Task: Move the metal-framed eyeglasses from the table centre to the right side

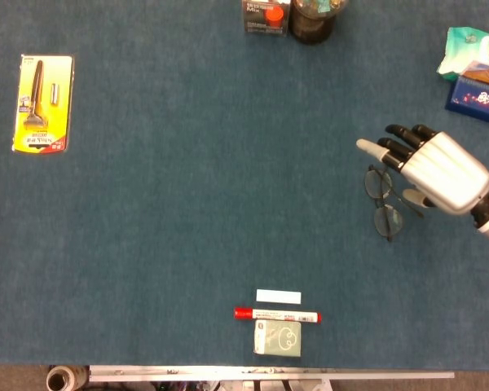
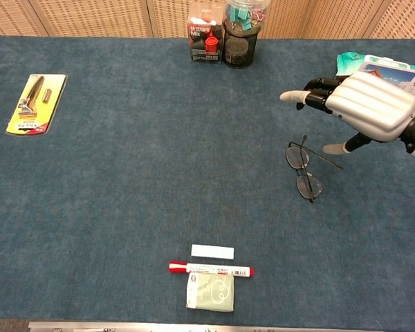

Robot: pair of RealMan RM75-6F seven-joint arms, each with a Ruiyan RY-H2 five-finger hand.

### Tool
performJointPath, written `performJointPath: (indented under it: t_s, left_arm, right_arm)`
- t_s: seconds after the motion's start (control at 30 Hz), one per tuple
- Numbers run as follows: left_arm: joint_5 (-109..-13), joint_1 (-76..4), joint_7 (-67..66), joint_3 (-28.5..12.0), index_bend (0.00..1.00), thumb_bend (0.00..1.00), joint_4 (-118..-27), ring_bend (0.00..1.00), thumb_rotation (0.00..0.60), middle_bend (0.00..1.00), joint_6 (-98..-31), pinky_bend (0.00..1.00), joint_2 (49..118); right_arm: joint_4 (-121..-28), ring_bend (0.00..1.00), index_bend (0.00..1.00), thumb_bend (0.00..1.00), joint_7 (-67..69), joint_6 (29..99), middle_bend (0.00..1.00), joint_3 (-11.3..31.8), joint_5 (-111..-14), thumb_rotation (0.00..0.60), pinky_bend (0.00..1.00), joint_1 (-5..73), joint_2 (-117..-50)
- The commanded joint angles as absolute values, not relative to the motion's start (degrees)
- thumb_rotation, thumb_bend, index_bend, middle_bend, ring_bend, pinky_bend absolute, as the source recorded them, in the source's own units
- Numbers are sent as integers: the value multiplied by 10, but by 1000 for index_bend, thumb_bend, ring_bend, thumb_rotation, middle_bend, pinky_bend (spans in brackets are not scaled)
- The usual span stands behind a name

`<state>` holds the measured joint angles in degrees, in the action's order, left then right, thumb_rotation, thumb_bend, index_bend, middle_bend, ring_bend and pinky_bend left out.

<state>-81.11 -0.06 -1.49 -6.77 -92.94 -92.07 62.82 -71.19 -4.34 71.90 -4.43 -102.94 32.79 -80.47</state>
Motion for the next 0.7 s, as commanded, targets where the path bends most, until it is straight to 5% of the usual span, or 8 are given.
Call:
performJointPath:
  t_s: [0.03,0.7]
  left_arm:
    - [-813,0,-12,-68,500,271,-930,354,600,446,-922,441,627]
    - [-818,3,-6,-66,500,271,-930,354,600,446,-928,441,625]
  right_arm:
    - [-698,213,145,0,-37,710,335,-45,-1028,600,400,331,-818]
    - [-626,213,145,0,-2,683,335,-63,-1023,600,400,330,-873]
